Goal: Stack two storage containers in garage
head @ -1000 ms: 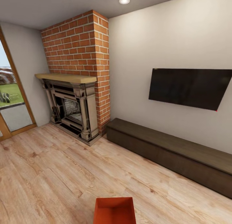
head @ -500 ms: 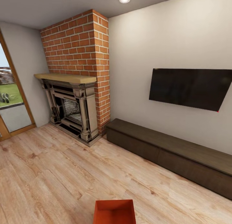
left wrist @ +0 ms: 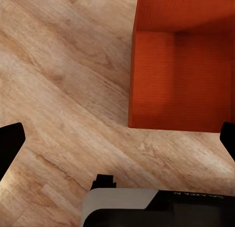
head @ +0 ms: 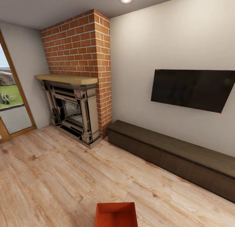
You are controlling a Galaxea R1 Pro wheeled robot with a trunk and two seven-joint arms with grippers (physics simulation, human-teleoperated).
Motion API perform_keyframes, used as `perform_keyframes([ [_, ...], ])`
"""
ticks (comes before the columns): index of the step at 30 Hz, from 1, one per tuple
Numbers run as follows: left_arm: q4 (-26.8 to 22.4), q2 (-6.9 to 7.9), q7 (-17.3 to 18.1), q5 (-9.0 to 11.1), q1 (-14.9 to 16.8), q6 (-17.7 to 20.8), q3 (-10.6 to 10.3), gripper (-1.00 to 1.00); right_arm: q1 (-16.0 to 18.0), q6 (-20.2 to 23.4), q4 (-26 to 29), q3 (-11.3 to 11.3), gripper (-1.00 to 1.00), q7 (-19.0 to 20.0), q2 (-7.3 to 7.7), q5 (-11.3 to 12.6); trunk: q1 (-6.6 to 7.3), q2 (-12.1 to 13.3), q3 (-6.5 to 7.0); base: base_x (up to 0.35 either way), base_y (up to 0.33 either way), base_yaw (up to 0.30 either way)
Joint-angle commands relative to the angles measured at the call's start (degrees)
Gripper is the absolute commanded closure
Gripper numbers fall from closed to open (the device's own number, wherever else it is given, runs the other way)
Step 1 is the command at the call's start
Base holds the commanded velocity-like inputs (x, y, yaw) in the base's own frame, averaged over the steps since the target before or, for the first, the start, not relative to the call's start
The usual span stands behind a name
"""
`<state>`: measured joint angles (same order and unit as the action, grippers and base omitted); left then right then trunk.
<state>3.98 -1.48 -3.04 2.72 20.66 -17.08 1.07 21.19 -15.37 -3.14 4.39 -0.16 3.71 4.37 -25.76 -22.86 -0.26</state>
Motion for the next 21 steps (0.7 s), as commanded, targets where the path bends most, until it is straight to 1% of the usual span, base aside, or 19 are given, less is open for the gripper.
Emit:
perform_keyframes([
  [1,0.3,-0.01,0.0,0.3,0.1,-0.4,0.1,-1.0,0.1,-0.4,-0.2,0.5,-1.0,0.0,-0.01,0.5,-0.03,-0.1,-0.03,0.0,0.0,0.0],
  [5,0.2,0.02,0.0,0.5,0.1,-0.7,0.1,-1.0,0.1,-0.5,0.0,0.3,-1.0,0.0,-0.01,0.5,-0.03,-0.1,-0.03,0.0,0.0,0.0],
  [7,0.2,-0.02,0.1,0.5,0.1,-0.7,0.1,-1.0,0.1,-0.5,1.1,0.3,-1.0,0.0,-0.01,0.5,-0.03,-0.1,-0.03,0.0,0.0,0.0],
  [11,0.2,-0.33,0.3,0.5,0.1,-0.7,0.1,-1.0,0.1,-0.5,2.1,0.4,-1.0,0.0,-0.01,0.5,-0.03,-0.1,-0.03,0.0,0.0,0.0],
  [16,0.2,-0.54,0.2,0.4,0.1,-0.7,0.1,-1.0,0.1,-0.4,2.4,0.6,-1.0,0.0,-0.01,0.5,-0.03,-0.1,-0.08,0.0,0.0,0.0],
  [21,0.2,-0.76,0.5,0.5,0.1,-0.5,0.1,-1.0,0.1,-0.3,2.3,0.6,-1.0,0.0,-0.01,0.4,-0.03,-0.1,-0.42,0.0,0.0,0.022],
])
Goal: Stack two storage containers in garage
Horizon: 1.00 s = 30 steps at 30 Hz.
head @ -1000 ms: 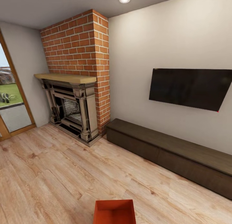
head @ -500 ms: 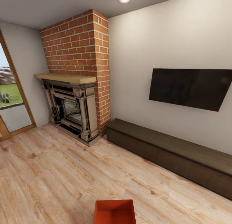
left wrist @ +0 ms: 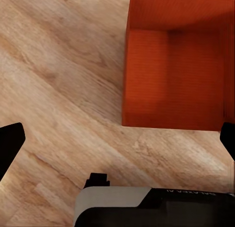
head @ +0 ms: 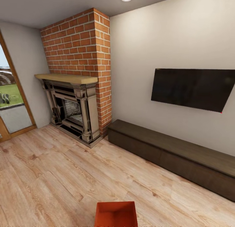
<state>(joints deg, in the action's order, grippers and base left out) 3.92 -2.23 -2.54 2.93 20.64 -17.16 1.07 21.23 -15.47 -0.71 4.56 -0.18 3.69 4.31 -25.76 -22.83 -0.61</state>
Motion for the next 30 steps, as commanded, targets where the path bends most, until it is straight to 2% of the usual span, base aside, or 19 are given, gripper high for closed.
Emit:
perform_keyframes([
  [1,0.2,-0.02,0.0,0.3,0.1,-0.4,0.1,-1.0,0.0,-0.2,-0.1,0.5,-1.0,0.0,0.0,0.4,-0.03,-0.1,-0.15,0.0,0.0,0.053],
  [11,0.0,-0.14,0.2,0.6,0.1,-0.4,0.5,-1.0,0.0,-0.2,-0.1,0.5,-1.0,0.0,0.0,0.4,-0.03,-0.1,-1.06,0.0,0.0,0.067],
  [14,-0.1,-0.14,0.2,0.5,0.1,-0.5,1.9,-1.0,0.0,-0.2,-0.1,0.5,-1.0,0.0,0.0,0.4,-0.03,-0.1,-1.33,0.0,0.0,0.073],
  [20,-0.5,-0.07,0.1,0.5,0.1,-0.4,5.3,-1.0,0.0,-0.2,0.0,0.5,-1.0,0.0,0.0,0.4,-1.34,-2.5,-2.96,0.0,0.0,0.07],
  [26,-6.2,-0.13,-0.2,0.2,0.2,0.5,5.5,-1.0,0.0,-0.2,1.7,0.3,-1.0,0.0,0.21,0.5,-2.66,-4.9,-4.58,0.0,0.0,0.065],
  [28,-8.3,-0.09,-0.2,0.2,0.2,2.5,5.4,-1.0,0.0,-0.2,3.6,0.2,-1.0,-0.3,0.32,0.5,-3.1,-5.7,-5.13,0.0,0.0,0.066],
  [30,-11.9,-0.08,-0.3,0.1,0.3,7.1,5.4,-1.0,0.1,-0.1,5.5,0.2,-1.0,-0.5,0.42,0.5,-3.54,-6.5,-5.67,0.0,0.0,0.067],
])
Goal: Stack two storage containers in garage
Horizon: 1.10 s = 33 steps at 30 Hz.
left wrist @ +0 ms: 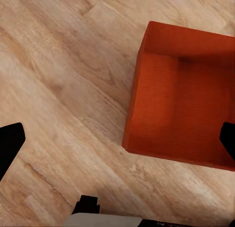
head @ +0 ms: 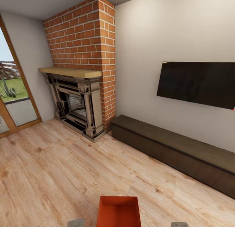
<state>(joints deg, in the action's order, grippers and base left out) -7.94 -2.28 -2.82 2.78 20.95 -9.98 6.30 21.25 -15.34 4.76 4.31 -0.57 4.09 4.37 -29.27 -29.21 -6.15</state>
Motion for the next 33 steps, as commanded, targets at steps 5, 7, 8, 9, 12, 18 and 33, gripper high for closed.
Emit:
perform_keyframes([
  [5,-9.6,-0.75,-0.1,0.2,0.1,8.5,0.2,-1.0,0.3,0.5,5.1,0.3,-1.0,-0.3,0.1,0.5,-1.13,-2.1,-1.48,0.0,0.0,0.067],
  [7,-13.9,-1.58,-0.2,0.1,0.2,11.9,0.1,-1.0,0.6,1.8,7.6,0.3,-1.0,-0.3,0.11,0.5,-1.56,-2.9,-2.02,0.0,0.0,0.068],
  [8,-16.6,-2.27,-0.2,0.1,0.3,14.1,0.1,-1.0,0.9,3.5,9.3,0.3,-1.0,-0.4,0.12,0.5,-1.78,-3.3,-2.29,0.0,0.0,0.069],
  [9,-17.9,-2.64,-0.2,0.0,0.3,15.2,0.1,-1.0,1.0,4.6,10.1,0.3,-1.0,-0.4,0.12,0.5,-2.0,-3.7,-2.56,0.0,0.0,0.069],
  [12,-22.9,-4.83,-0.2,-0.3,0.6,20.2,-0.2,-1.0,2.4,10.9,14.0,0.2,-1.0,-0.4,0.12,0.6,-2.66,-4.9,-3.38,0.0,0.0,0.07],
  [18,-25.8,-7.72,-0.2,-4.8,2.7,24.9,-0.7,-1.0,3.7,16.2,16.7,0.2,-1.0,0.1,0.12,1.1,-3.98,-7.3,-5.0,0.0,0.0,0.07],
  [33,-25.8,-7.72,-3.3,-7.4,3.3,27.1,-0.7,-1.0,3.9,17.1,16.7,0.2,-1.0,0.7,0.12,1.5,-7.27,-13.4,-9.07,0.0,0.0,0.068],
])
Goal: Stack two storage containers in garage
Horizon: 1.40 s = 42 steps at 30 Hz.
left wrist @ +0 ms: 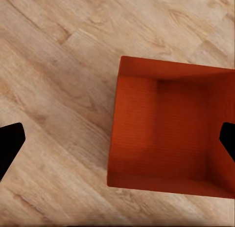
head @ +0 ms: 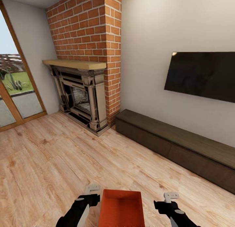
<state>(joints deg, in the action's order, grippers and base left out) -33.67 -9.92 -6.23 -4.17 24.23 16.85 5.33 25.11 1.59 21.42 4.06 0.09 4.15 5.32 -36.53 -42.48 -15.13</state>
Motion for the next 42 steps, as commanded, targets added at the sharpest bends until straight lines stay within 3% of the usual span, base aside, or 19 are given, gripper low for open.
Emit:
perform_keyframes([
  [1,-0.1,-0.08,-0.1,-0.4,0.0,0.4,0.3,-1.0,0.0,0.2,0.1,0.4,-1.0,0.0,0.07,0.6,-0.24,-0.5,-0.36,0.0,0.0,0.052],
  [7,-0.1,-0.08,-0.9,-0.4,0.0,1.1,0.3,-1.0,0.0,0.2,0.0,0.4,-1.0,0.0,0.07,0.6,-1.55,-2.9,-1.99,0.0,0.0,0.01],
  [10,0.2,-0.08,-2.5,-0.2,0.0,7.3,0.3,-1.0,0.0,0.2,-0.3,0.3,-1.0,0.4,0.13,0.8,-2.21,-4.1,-2.8,0.0,0.0,0.001],
  [12,0.2,-0.08,-2.7,-0.2,0.0,7.9,0.3,-1.0,0.0,0.2,-0.5,0.3,-1.0,2.6,0.63,1.1,-2.65,-4.9,-3.34,0.0,0.0,0.0],
  [15,0.1,-0.08,-4.2,-0.2,0.0,8.1,0.2,-1.0,0.0,0.0,-1.6,0.2,-1.0,6.8,1.63,2.4,-3.31,-6.1,-4.16,0.0,0.0,0.0],
  [17,0.1,-0.08,-5.4,-0.2,0.0,8.1,0.1,-1.0,0.0,-0.1,-1.8,0.2,-1.0,7.4,1.83,2.7,-3.75,-6.9,-4.7,0.0,0.0,0.0],
  [20,0.1,-0.08,-8.0,-0.1,0.0,7.9,-1.0,-1.0,0.0,-0.3,-2.1,0.2,-1.0,7.7,2.02,3.0,-4.41,-8.1,-5.51,0.0,0.0,0.0],
  [32,0.1,-0.08,-8.4,0.1,0.0,7.8,-1.3,-1.0,0.0,-0.4,-2.1,0.3,-1.0,7.6,2.01,3.0,-7.04,-12.9,-8.77,0.0,0.0,-0.042],
  [42,-0.2,-0.08,-7.6,0.3,0.0,7.9,-1.3,-1.0,0.0,-0.5,-2.1,0.3,-1.0,7.6,2.01,3.0,-7.04,-12.9,-8.87,0.0,0.0,-0.146],
])
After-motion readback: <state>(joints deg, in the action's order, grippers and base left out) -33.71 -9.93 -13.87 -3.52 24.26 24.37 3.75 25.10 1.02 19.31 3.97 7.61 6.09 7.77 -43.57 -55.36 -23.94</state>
